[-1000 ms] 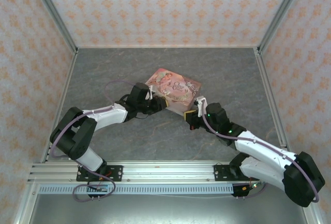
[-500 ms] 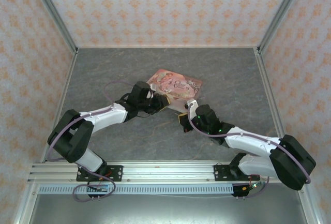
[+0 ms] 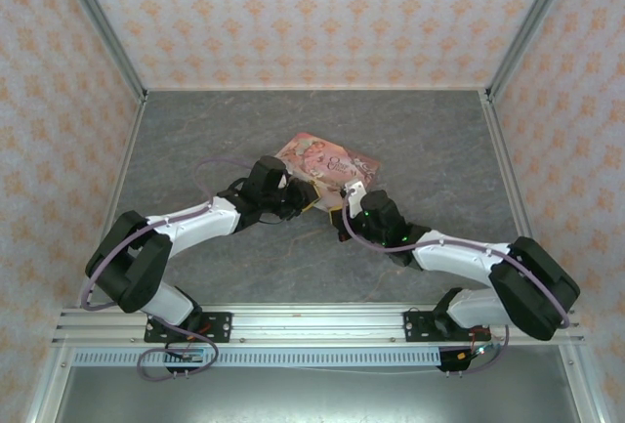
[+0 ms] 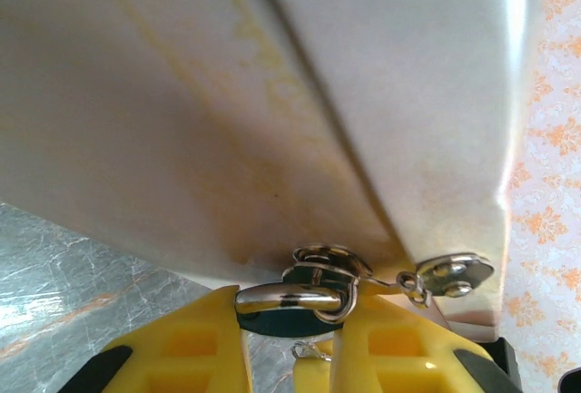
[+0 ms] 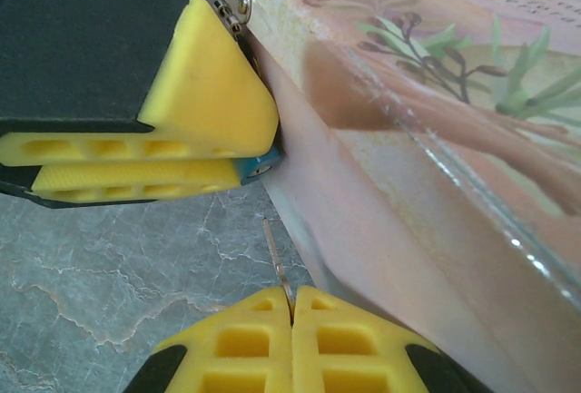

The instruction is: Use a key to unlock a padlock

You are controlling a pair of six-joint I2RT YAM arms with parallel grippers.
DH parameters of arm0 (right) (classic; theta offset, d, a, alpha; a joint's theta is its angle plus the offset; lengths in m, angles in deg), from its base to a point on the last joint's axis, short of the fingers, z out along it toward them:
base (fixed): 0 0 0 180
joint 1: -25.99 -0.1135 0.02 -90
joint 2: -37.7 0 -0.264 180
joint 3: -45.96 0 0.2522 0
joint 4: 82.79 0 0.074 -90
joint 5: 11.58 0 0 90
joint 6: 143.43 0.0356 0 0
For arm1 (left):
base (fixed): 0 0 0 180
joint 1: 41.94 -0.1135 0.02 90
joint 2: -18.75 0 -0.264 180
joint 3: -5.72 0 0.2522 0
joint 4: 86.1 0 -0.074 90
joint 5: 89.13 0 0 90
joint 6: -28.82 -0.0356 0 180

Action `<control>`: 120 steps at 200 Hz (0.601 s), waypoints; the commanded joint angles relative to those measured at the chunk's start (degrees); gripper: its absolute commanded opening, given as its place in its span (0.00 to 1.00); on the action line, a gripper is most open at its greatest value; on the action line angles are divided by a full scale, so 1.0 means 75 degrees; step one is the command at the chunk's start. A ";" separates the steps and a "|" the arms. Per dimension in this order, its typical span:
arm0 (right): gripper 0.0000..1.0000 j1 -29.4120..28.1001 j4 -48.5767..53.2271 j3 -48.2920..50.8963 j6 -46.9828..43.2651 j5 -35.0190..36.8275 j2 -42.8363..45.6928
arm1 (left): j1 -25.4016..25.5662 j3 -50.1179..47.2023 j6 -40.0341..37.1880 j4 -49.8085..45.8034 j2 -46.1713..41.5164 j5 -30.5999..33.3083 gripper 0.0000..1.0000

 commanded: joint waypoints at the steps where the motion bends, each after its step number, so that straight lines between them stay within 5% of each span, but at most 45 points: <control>1: 0.00 -0.0025 -0.0533 -0.0179 -0.0041 -0.0033 -0.0109 | 0.0044 0.0194 0.0185 0.0128 -0.0291 -0.0040 0.11; 120: 0.00 -0.0029 -0.1113 -0.0276 0.0138 -0.0244 -0.0495 | 0.0055 0.0177 0.0328 0.0206 -0.0327 -0.0046 0.11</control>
